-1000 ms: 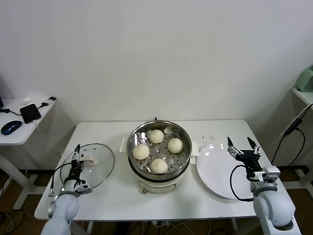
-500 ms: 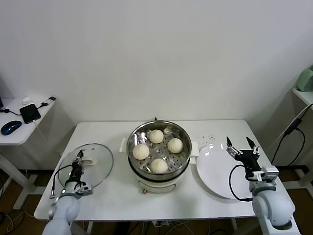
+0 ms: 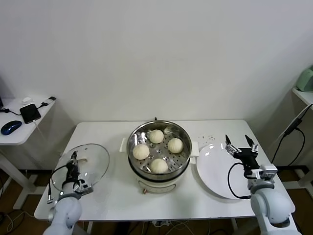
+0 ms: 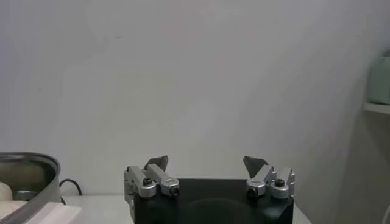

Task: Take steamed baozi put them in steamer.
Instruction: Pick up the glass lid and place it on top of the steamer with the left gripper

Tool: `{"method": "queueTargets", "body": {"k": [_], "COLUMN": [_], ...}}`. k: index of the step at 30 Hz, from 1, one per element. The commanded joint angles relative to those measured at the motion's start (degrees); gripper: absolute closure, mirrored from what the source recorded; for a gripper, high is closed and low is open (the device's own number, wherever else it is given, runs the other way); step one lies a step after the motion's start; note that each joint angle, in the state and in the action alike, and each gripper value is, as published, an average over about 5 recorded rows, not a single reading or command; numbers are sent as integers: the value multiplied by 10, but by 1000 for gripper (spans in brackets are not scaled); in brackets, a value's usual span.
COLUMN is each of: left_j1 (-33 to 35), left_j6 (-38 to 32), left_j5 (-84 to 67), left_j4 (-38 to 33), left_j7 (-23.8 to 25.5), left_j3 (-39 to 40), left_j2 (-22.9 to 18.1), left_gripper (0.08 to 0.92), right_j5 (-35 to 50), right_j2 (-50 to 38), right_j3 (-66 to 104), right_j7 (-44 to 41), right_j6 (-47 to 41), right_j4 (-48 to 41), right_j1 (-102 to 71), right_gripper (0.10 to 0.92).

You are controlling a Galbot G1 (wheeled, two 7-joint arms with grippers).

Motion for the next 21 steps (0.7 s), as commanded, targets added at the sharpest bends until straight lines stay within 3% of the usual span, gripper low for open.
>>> {"method": "queueTargets", "body": {"k": [1, 6, 11, 21], "left_j1": [30, 20, 14, -51], "left_j6": [212, 250, 273, 289], "left_j5": [52, 72, 84, 136], "left_j4": [-261, -359, -414, -367], "left_j7": [128, 228, 269, 297], "left_j3": [-12, 6, 79, 259], "left_j2": [-65, -96, -103, -149], "left_gripper": [843, 843, 843, 843], "right_j5": [2, 4, 5, 1], "right_j2": [-1, -6, -8, 1], "right_j3": [2, 3, 6, 8], "right_j7": [0, -1, -1, 0], "right_j6": [1, 2, 4, 7], "right_j4": [-1, -4, -8, -10], "right_j1": [-1, -7, -10, -17], "right_gripper": [203, 203, 202, 202]}}
